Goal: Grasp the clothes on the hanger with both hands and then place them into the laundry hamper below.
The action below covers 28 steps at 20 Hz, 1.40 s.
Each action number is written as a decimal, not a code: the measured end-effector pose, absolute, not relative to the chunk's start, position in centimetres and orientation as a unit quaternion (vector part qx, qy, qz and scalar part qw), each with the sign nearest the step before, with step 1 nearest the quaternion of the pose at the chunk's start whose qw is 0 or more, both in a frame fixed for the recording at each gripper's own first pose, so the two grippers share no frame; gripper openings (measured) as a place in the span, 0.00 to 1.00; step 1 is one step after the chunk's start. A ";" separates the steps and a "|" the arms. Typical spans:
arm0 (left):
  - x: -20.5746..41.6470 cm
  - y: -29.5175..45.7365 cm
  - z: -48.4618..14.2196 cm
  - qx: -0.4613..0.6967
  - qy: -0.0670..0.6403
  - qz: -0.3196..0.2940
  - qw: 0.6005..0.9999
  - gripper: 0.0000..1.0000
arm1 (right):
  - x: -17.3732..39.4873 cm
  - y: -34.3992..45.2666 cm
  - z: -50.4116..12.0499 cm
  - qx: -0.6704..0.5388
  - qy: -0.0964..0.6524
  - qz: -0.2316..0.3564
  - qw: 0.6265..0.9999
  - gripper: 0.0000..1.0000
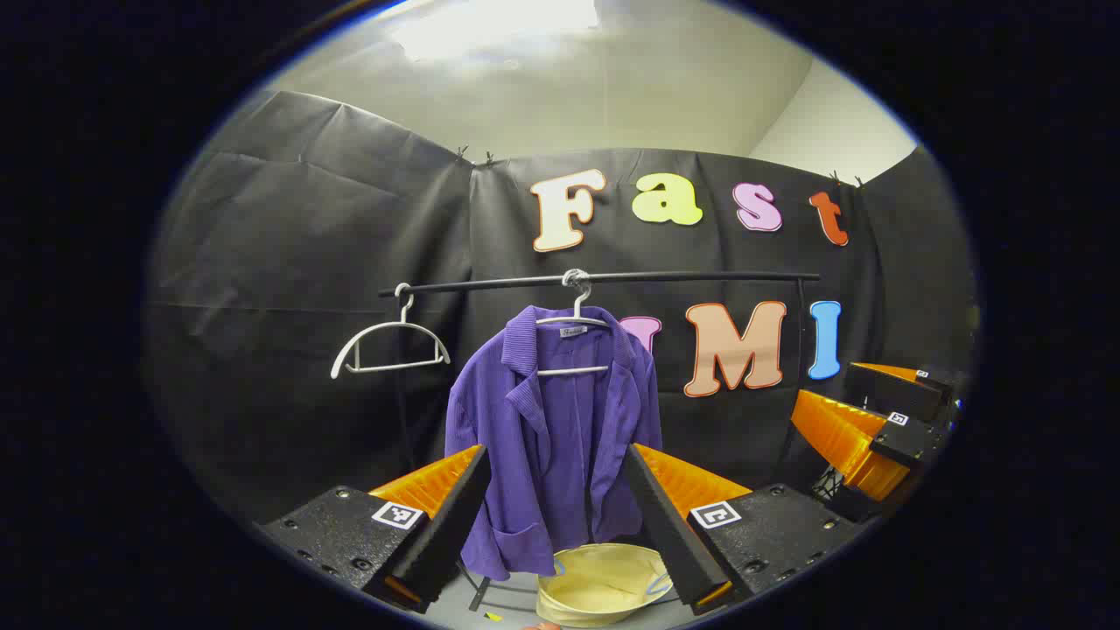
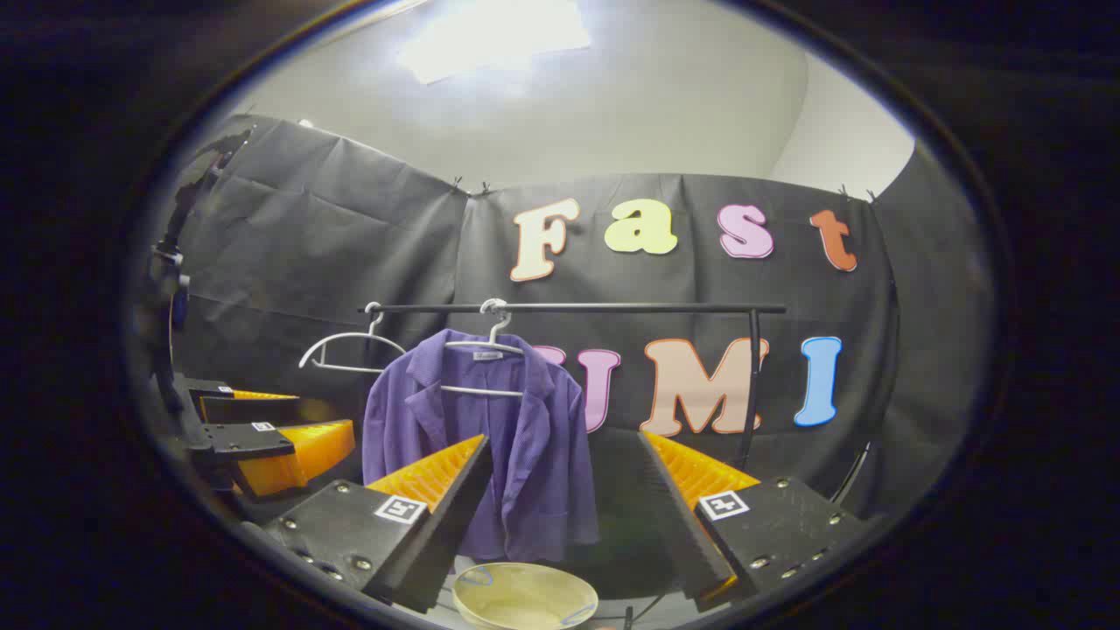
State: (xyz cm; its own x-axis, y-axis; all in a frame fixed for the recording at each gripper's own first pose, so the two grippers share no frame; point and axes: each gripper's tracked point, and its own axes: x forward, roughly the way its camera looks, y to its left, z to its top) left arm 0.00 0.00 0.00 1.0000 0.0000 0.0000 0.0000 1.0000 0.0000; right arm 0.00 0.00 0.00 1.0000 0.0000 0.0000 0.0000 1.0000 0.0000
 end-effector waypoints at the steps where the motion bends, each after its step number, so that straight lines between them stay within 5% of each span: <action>1: 0.1 0.1 0.1 0.002 -0.001 -0.001 1.000 0.92 | 0.0 0.0 0.0 -0.001 0.000 -0.001 1.000 0.97; 16: 0.9 -0.9 -0.8 0.005 0.018 -0.025 1.000 0.92 | 0.1 0.6 -0.4 -0.003 0.015 -0.011 1.000 0.96; 28: 11.4 3.2 -1.3 0.005 0.010 0.017 1.000 0.92 | 6.6 2.0 -1.2 0.000 0.005 -0.022 1.000 0.96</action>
State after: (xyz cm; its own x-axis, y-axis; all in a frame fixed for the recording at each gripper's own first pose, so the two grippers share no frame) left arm 11.43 3.23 -1.30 0.9993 0.0331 -0.0194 -0.0329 0.9994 0.0094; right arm 6.55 2.03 -1.22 0.9989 -0.0449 -0.0106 0.0449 0.9990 -0.0008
